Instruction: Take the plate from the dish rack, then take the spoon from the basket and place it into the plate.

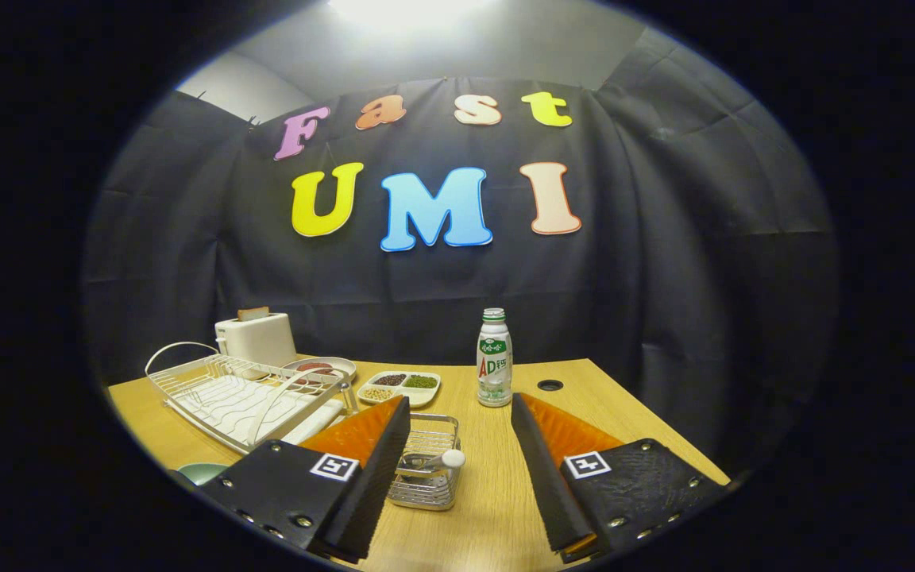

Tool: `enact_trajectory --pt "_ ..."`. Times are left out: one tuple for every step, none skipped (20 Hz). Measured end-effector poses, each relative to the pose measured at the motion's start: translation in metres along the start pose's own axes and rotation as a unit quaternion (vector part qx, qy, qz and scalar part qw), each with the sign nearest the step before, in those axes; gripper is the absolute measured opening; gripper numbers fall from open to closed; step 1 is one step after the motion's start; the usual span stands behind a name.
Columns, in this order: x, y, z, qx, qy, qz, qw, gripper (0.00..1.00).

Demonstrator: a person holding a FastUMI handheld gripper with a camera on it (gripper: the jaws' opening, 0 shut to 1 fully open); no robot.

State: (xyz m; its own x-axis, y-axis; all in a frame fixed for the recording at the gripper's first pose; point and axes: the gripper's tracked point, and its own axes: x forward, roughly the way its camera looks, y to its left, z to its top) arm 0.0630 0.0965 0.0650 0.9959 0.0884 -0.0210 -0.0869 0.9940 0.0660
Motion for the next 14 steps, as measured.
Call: enact_trajectory --pt "0.004 -0.001 -0.006 0.004 0.007 -0.004 1.0 0.74" --pt "0.009 0.0 -0.008 0.01 0.008 0.002 1.0 0.72" --pt "0.011 0.004 -0.013 0.017 0.013 0.01 1.0 0.58" --pt "0.011 0.006 -0.014 0.015 0.014 0.014 1.0 0.56" --pt "0.019 0.001 -0.013 0.017 0.004 0.01 1.0 0.38" --pt "0.016 0.006 -0.014 0.027 0.008 0.02 0.999 0.2" --pt "0.017 0.007 -0.015 0.037 0.014 0.019 0.999 0.23" --pt "0.016 0.009 -0.012 0.055 0.014 0.022 0.998 0.23" --pt "0.014 0.008 -0.014 0.067 0.023 0.022 0.997 0.12" --pt "0.015 0.008 -0.013 0.071 0.026 0.021 0.997 0.12" --pt "0.016 0.007 -0.008 0.074 0.024 0.016 0.997 0.08" --pt "0.019 0.006 -0.007 0.071 0.027 0.015 0.997 0.05" --pt "0.017 0.008 -0.001 0.071 0.026 0.018 0.997 0.05" --pt "0.016 0.01 0.005 0.07 0.024 0.018 0.997 0.05"
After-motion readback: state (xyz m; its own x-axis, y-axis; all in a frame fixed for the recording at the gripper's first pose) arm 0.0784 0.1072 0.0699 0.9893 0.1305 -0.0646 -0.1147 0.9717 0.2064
